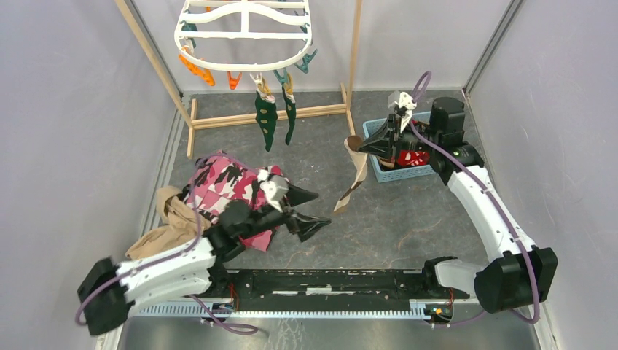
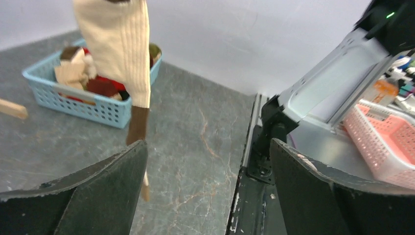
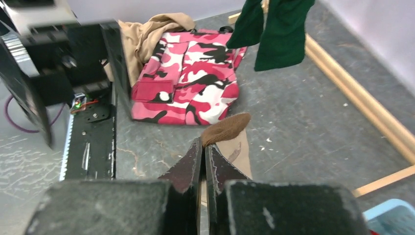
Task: Clip the socks to the hanger
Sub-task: Pick up the sock from the bin.
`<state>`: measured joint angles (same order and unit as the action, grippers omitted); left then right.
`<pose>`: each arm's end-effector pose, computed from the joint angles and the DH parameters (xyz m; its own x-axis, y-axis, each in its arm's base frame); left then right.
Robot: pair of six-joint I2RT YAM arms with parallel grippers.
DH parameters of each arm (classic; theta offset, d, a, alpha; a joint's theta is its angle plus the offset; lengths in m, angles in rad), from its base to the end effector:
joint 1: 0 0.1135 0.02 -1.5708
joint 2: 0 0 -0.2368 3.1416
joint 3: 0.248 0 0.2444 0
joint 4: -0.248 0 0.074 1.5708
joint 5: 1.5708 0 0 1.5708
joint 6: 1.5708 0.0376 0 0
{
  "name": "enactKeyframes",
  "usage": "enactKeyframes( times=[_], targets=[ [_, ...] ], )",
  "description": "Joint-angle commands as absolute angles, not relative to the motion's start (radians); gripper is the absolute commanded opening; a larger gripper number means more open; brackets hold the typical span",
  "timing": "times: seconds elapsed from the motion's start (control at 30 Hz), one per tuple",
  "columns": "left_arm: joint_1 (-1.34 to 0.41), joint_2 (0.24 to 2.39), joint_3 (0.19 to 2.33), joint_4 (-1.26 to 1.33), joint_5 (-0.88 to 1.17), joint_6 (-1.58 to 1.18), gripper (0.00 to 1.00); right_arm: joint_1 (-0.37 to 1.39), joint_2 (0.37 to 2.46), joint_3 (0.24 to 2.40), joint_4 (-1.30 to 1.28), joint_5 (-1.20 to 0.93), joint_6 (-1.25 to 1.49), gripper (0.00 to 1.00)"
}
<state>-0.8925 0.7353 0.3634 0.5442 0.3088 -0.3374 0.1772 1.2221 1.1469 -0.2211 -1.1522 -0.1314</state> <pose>0.1135 -0.1591 0.2610 -0.2062 -0.2467 -0.9469 0.9129 0.2999 -0.2770 0.2550 0.0806 0.3520 -0.1628 -0.0833 -0.9831 -0.9614 0.2372 0.1392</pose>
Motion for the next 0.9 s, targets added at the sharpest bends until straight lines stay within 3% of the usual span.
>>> enactKeyframes(
  times=[0.0, 0.3, 0.67, 0.87],
  targets=[
    [-0.994, 0.975, 0.330, 0.827, -0.027, -0.206, 0.99, 0.197, 1.179, 1.082, -0.041, -1.171, -0.018, 0.06],
    [-1.064, 1.317, 0.439, 1.034, -0.106, -0.122, 1.00, 0.228, 1.189, 0.997, 0.063, -1.154, 0.030, 0.06],
    [-1.065, 1.524, 0.507, 1.162, -0.090, -0.180, 0.98, 0.257, 1.218, 0.992, 0.034, -1.156, -0.005, 0.06],
    [-1.065, 1.600, 0.544, 1.171, -0.183, -0.208, 0.91, 0.264, 1.223, 0.996, 0.019, -1.157, -0.030, 0.06]
  ],
)
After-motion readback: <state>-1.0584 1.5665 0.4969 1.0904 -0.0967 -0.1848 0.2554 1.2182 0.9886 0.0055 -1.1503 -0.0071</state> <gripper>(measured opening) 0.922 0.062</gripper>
